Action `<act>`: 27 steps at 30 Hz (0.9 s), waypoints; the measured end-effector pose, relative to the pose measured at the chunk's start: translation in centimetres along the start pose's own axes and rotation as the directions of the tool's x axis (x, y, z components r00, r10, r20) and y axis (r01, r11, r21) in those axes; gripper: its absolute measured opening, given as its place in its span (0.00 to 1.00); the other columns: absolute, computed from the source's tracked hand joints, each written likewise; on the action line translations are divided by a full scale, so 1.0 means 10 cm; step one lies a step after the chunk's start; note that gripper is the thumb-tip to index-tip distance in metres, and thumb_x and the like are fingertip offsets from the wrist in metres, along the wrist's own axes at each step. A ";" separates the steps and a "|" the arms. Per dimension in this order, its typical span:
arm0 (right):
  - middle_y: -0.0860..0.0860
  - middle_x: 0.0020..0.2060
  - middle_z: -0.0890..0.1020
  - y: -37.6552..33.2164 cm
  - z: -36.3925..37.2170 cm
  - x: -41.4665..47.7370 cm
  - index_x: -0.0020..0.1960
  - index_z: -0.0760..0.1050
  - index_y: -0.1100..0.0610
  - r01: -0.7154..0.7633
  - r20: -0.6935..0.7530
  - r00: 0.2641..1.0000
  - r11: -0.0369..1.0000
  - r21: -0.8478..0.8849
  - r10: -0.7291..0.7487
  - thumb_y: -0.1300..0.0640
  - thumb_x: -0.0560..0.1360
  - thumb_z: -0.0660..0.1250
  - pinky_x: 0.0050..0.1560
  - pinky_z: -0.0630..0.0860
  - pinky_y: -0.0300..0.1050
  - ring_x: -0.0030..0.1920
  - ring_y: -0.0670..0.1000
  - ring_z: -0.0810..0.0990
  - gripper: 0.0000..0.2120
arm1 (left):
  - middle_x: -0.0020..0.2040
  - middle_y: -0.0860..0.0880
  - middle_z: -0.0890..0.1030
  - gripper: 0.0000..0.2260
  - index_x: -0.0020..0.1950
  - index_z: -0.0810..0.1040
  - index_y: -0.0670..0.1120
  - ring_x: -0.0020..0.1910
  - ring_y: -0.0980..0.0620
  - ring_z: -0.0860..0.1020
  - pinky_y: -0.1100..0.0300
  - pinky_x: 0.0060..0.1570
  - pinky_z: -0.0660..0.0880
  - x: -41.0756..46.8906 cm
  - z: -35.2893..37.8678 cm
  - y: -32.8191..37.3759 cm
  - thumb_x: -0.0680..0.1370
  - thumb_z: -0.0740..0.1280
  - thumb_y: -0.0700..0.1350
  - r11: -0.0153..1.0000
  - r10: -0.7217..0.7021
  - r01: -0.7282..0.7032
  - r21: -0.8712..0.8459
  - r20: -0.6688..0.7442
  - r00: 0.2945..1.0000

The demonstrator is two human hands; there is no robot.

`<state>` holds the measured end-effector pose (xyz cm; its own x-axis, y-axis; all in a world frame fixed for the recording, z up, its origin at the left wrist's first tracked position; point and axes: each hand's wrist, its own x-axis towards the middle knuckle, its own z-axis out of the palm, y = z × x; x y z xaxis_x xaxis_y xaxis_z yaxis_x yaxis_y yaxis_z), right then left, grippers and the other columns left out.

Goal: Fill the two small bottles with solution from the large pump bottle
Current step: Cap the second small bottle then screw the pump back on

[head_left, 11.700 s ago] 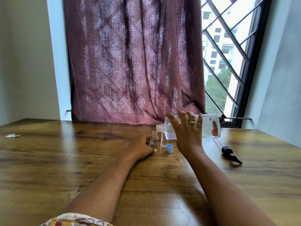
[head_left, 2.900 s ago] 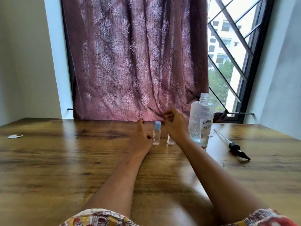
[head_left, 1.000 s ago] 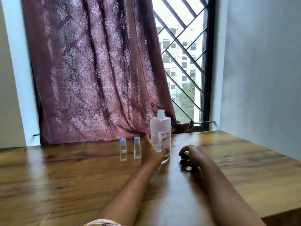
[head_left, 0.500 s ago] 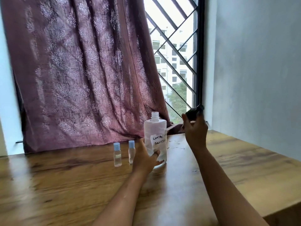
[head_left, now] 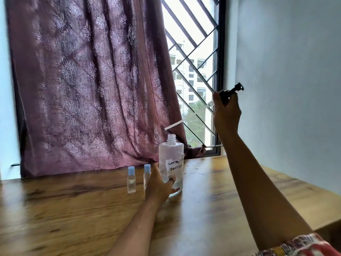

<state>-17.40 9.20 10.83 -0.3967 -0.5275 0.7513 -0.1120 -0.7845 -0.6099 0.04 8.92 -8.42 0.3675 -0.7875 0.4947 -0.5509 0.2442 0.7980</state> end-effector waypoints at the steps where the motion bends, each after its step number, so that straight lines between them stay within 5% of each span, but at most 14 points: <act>1: 0.58 0.49 0.82 -0.02 -0.02 0.02 0.55 0.72 0.62 0.015 0.000 1.000 1.000 -0.019 -0.015 0.52 0.76 0.65 0.49 0.73 0.44 0.46 0.56 0.79 0.14 | 0.55 0.52 0.78 0.22 0.59 0.63 0.49 0.51 0.51 0.76 0.57 0.47 0.71 -0.01 0.00 0.00 0.71 0.71 0.46 1.000 0.001 -0.001 -0.005 0.001 1.000; 3: 0.58 0.50 0.81 -0.07 -0.04 0.05 0.57 0.72 0.62 0.036 0.009 0.999 0.998 -0.056 -0.036 0.52 0.76 0.64 0.51 0.75 0.49 0.49 0.59 0.79 0.15 | 0.55 0.52 0.78 0.22 0.59 0.63 0.50 0.51 0.51 0.76 0.57 0.48 0.71 -0.02 0.00 0.01 0.71 0.71 0.46 1.000 0.001 -0.001 -0.014 0.005 1.000; 5: 0.57 0.51 0.82 -0.10 -0.05 0.05 0.57 0.72 0.62 0.074 0.021 0.997 0.992 -0.103 -0.072 0.52 0.76 0.64 0.51 0.71 0.43 0.51 0.56 0.79 0.15 | 0.55 0.52 0.78 0.22 0.59 0.63 0.49 0.51 0.51 0.76 0.57 0.48 0.72 -0.03 0.01 0.01 0.71 0.70 0.45 1.000 0.004 -0.003 -0.029 0.015 1.000; 14: 0.45 0.40 0.78 -0.06 0.03 0.06 0.51 0.74 0.56 0.088 0.114 0.991 0.981 -0.174 -0.069 0.51 0.75 0.66 0.39 0.63 0.34 0.41 0.47 0.75 0.10 | 0.51 0.56 0.77 0.23 0.61 0.64 0.51 0.48 0.53 0.75 0.60 0.45 0.67 0.00 0.04 -0.03 0.71 0.71 0.44 0.998 0.013 -0.014 -0.063 -0.006 1.000; 21: 0.45 0.39 0.78 -0.05 0.10 0.12 0.51 0.75 0.54 0.117 0.170 0.982 0.976 -0.182 -0.086 0.50 0.74 0.66 0.39 0.67 0.37 0.39 0.45 0.75 0.09 | 0.42 0.64 0.72 0.21 0.57 0.64 0.54 0.40 0.66 0.70 0.68 0.33 0.63 0.00 0.00 -0.05 0.70 0.72 0.47 0.999 0.015 -0.016 -0.048 -0.040 0.999; 24: 0.46 0.38 0.78 -0.06 0.14 0.17 0.49 0.75 0.57 0.137 0.174 0.978 0.982 -0.133 -0.113 0.52 0.74 0.66 0.34 0.67 0.26 0.35 0.40 0.74 0.09 | 0.43 0.64 0.72 0.23 0.59 0.64 0.53 0.41 0.62 0.72 0.68 0.34 0.64 0.00 0.01 -0.05 0.70 0.72 0.47 0.998 0.029 -0.030 -0.061 -0.027 0.999; 27: 0.44 0.35 0.76 -0.06 0.21 0.18 0.48 0.73 0.57 0.152 0.231 0.965 0.983 -0.101 -0.125 0.52 0.74 0.66 0.35 0.67 0.27 0.34 0.40 0.74 0.09 | 0.45 0.60 0.74 0.24 0.61 0.65 0.53 0.44 0.55 0.74 0.64 0.37 0.66 0.00 0.00 -0.06 0.70 0.73 0.46 0.996 0.038 -0.040 -0.075 -0.026 0.999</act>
<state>-16.15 8.07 13.03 -0.1585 -0.4862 0.8594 -0.2622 -0.8184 -0.5114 0.34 8.80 -8.87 0.3657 -0.7625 0.5337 -0.5076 0.3173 0.8010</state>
